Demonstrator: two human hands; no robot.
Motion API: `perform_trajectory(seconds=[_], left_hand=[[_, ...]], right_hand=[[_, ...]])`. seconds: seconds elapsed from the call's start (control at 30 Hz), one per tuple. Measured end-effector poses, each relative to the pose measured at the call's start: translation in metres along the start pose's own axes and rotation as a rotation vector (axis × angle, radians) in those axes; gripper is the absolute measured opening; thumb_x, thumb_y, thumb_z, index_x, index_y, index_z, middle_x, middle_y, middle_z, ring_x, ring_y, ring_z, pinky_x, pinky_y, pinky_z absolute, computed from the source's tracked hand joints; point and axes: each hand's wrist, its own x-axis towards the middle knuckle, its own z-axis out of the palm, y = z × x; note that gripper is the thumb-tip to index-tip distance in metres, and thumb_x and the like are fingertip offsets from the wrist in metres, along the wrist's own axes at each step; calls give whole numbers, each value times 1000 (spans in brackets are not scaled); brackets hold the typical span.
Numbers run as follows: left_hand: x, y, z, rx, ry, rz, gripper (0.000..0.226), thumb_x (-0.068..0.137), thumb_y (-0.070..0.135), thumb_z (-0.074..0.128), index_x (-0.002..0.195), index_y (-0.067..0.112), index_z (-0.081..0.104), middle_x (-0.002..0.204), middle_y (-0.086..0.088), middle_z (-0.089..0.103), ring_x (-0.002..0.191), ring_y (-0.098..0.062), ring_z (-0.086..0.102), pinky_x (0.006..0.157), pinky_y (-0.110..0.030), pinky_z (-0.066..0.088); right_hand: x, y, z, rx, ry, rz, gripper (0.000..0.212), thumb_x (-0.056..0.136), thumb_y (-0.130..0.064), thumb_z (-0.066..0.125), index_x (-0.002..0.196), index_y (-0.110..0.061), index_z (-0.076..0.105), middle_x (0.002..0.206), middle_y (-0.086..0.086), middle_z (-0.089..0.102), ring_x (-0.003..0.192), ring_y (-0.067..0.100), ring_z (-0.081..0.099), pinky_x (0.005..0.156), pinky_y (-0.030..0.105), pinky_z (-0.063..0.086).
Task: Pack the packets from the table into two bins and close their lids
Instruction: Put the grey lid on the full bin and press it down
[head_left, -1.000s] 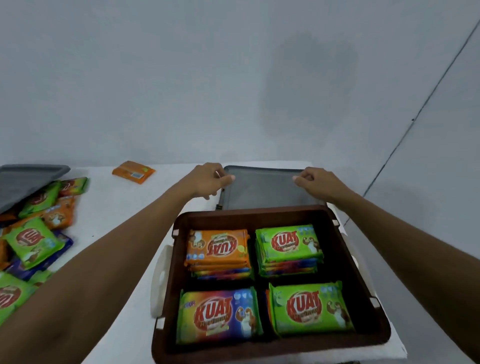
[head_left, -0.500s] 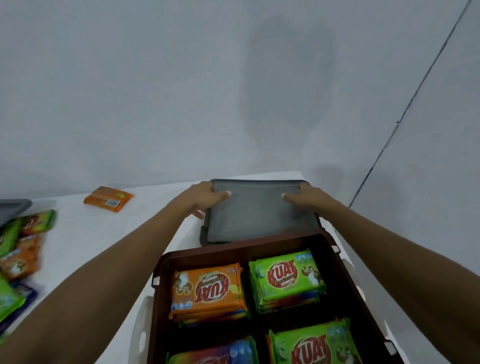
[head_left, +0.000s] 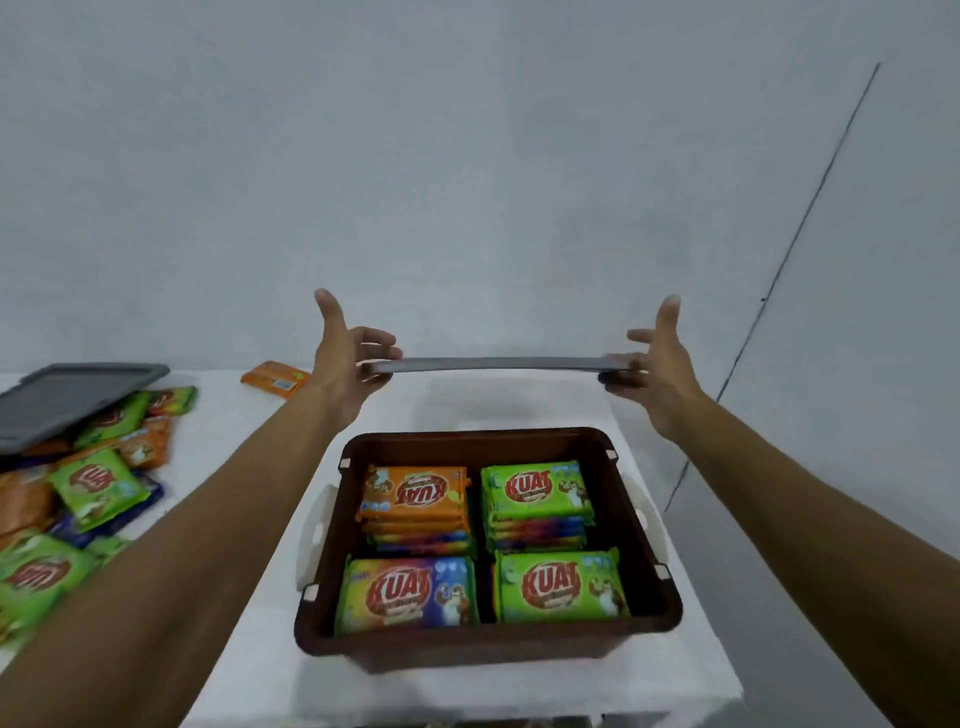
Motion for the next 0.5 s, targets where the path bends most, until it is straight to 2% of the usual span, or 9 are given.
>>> perform_trajectory(seconds=[0.1,0.2,0.27,0.33,0.4,0.5], left_hand=[[-42,-3,-6,17,4,8,83,87,77,17,89,7,63,95,-11,60,88,-24,60,72,-31,50],[-87,-18,-11,110,39,43,73,90,72,22,98,12,63,107,-7,58,100,-23,58,76,-35,47],[-113,-33,-13,162,62,104,67,93,69,24,107,15,61,114,-4,57,104,-21,57,82,-35,46],[-137,-46,-18,301,72,204,63,93,69,26,111,18,60,112,1,58,105,-18,57,91,-39,47],[-154,-54,-26,317,98,244,56,94,65,28,109,21,58,105,6,58,105,-18,57,97,-42,46],[-169,-61,-37,371,106,243,55,94,65,26,110,21,55,110,2,57,107,-20,56,99,-43,45]], right_hand=[[-33,10,-19,-85,-65,64,71,91,-71,30,126,-13,49,88,8,58,86,23,56,68,33,50],[-67,27,-30,-194,-120,57,64,92,-59,49,134,-11,45,86,5,51,75,17,48,61,28,41],[-87,40,-34,-310,-122,30,74,89,-56,55,144,-11,33,107,4,52,88,18,54,68,31,46],[-110,52,-36,-359,-114,17,95,78,-70,57,151,-26,14,130,-1,44,111,22,52,88,38,50],[-129,56,-35,-393,-92,29,109,63,-85,51,150,-41,4,150,0,32,131,27,40,103,48,44],[-151,62,-34,-536,-108,-23,90,81,-80,34,153,-35,6,158,0,17,144,29,19,114,54,27]])
